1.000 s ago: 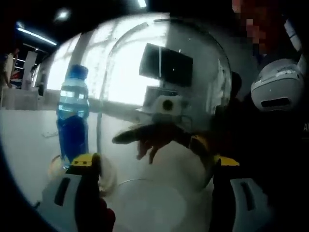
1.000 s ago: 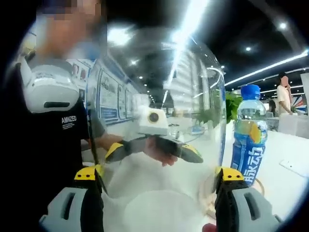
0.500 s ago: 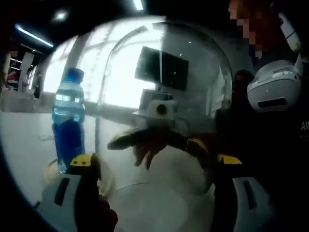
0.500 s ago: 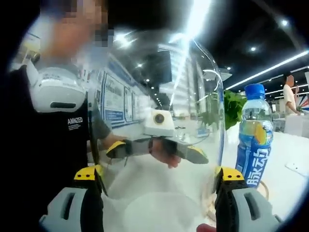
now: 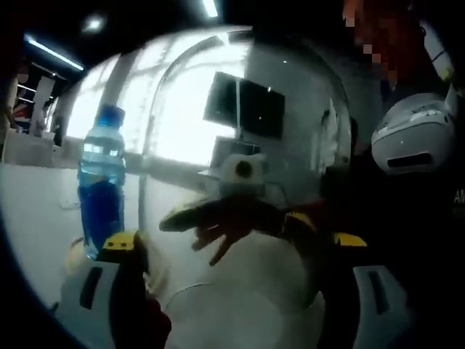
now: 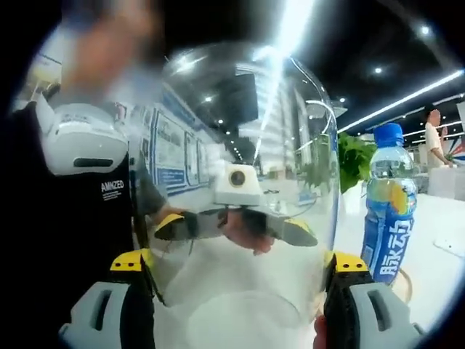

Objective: Open the cover put in the Mizone put the cover back on

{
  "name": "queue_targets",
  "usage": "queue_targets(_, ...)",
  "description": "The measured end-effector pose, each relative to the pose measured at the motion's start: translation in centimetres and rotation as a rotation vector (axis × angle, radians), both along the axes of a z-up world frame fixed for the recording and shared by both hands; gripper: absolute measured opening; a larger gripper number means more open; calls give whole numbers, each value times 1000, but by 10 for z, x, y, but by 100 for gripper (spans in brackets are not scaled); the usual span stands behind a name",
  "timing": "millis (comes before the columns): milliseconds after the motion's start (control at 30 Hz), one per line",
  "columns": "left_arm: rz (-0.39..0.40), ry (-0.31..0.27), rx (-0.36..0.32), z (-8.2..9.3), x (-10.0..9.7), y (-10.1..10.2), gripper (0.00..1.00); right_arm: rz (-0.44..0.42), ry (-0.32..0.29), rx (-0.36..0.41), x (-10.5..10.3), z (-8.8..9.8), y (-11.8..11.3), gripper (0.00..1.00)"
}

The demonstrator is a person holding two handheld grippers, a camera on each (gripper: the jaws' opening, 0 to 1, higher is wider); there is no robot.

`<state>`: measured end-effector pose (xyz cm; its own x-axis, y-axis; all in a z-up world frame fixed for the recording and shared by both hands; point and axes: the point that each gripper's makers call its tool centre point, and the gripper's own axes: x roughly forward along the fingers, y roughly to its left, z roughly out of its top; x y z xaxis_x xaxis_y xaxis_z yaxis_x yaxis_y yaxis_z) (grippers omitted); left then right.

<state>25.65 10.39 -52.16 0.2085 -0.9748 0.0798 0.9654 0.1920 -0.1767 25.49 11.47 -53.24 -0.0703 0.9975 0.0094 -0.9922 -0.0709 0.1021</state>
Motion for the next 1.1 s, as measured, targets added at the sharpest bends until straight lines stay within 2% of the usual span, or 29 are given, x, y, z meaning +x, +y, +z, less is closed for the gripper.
queue_targets(100,-2,11,0,1,2,2,86,-10,10,12,-3,0,0,91)
queue_targets(233,-14,-27,61,-6,-4,-1,87,-4,-29,-15,-8,-2,0,91)
queue_targets(500,-7,-15,56,-2,-5,-3,87,-7,-16,-10,-10,-1,-2,91)
queue_targets(767,-11,-41,113,-6,-6,-3,87,-1,-49,-14,-14,0,-4,91)
queue_targets(933,-4,-33,63,7,-6,-1,87,-11,-29,14,-16,11,-3,91)
queue_targets(1100,-7,-66,57,18,-9,-1,87,-17,-63,17,-20,22,-2,91)
